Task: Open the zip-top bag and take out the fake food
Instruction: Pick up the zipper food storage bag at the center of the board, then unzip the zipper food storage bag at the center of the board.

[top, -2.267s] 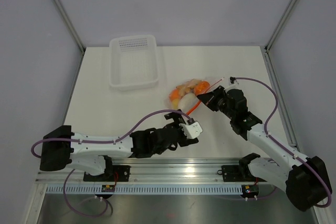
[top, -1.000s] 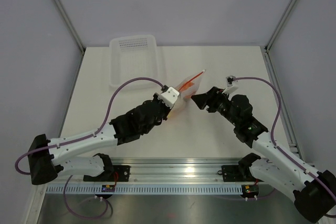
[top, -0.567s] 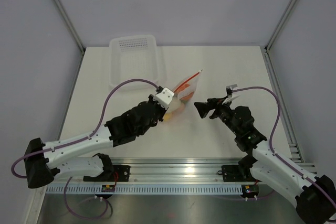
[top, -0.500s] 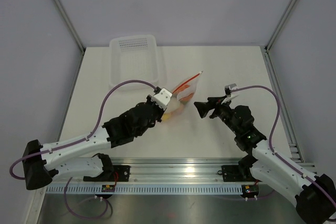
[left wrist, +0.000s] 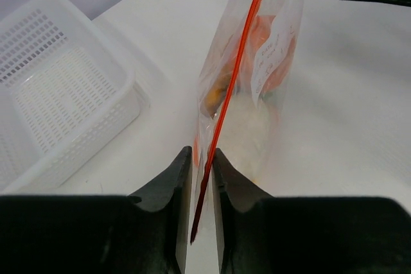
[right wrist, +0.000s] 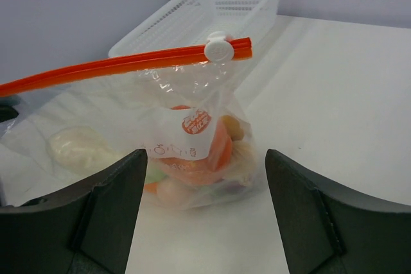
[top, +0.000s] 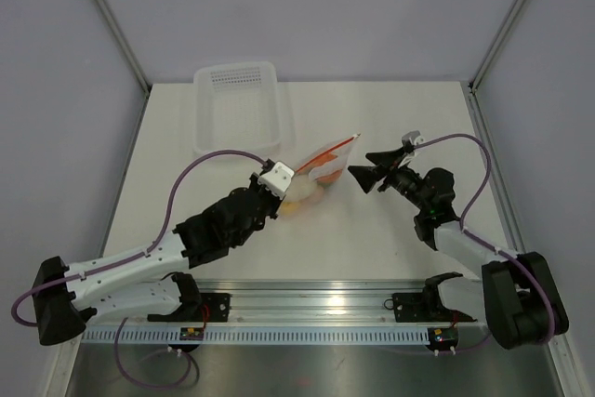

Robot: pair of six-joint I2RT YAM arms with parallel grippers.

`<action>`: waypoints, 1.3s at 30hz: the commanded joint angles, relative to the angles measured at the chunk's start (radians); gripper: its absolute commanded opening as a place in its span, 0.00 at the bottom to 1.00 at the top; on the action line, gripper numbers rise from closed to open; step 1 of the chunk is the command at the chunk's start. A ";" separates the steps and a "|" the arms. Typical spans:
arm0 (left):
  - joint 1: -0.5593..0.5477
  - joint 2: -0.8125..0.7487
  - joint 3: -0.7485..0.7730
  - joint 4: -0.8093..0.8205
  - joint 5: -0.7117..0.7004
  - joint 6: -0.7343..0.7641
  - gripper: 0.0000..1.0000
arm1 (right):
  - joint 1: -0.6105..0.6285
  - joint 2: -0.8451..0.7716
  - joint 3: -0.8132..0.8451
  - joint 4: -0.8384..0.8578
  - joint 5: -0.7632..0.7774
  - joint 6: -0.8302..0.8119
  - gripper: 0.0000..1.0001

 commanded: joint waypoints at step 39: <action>0.111 -0.010 -0.003 0.021 0.034 -0.054 0.08 | -0.049 0.599 0.402 0.713 -0.529 0.387 0.44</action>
